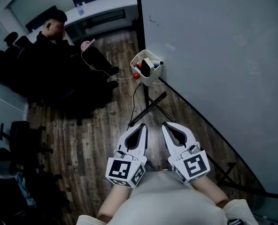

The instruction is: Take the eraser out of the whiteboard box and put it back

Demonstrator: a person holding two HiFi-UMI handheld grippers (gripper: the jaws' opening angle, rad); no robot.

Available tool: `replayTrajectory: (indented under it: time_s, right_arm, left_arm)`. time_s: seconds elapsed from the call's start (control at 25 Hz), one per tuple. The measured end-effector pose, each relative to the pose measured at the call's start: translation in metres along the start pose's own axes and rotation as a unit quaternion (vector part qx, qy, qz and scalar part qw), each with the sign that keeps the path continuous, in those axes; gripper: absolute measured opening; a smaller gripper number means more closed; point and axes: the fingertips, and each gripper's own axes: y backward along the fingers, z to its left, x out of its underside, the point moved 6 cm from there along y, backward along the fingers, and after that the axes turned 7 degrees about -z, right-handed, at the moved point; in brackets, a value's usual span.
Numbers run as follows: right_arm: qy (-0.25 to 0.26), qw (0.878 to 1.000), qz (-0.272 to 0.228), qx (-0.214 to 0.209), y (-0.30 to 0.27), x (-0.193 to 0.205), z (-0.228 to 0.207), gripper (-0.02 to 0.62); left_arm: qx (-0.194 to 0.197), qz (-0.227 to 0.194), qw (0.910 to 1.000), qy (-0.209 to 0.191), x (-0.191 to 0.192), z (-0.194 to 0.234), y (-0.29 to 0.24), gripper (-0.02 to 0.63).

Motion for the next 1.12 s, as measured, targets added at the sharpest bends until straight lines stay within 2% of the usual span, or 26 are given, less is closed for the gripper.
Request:
replayTrajectory:
  time_s: [0.6,0.92,1.12]
  right_arm:
    - [-0.003,0.999,0.008,0.035,-0.075,-0.002,-0.009,0.005]
    - [-0.005,0.997,0.007,0.081,-0.111,-0.004,-0.012,0.005]
    - [-0.003,0.992,0.003,0.126,-0.133,-0.006,-0.015,0.005]
  left_arm:
    - [0.035,0.024,0.9991,0.002,-0.02,0.067,-0.042,0.005]
    - [0.075,0.038,0.9965,0.0,-0.033,0.103,-0.063,0.003]
    - [0.113,0.052,0.9923,-0.002,-0.039,0.126,-0.08,0.005]
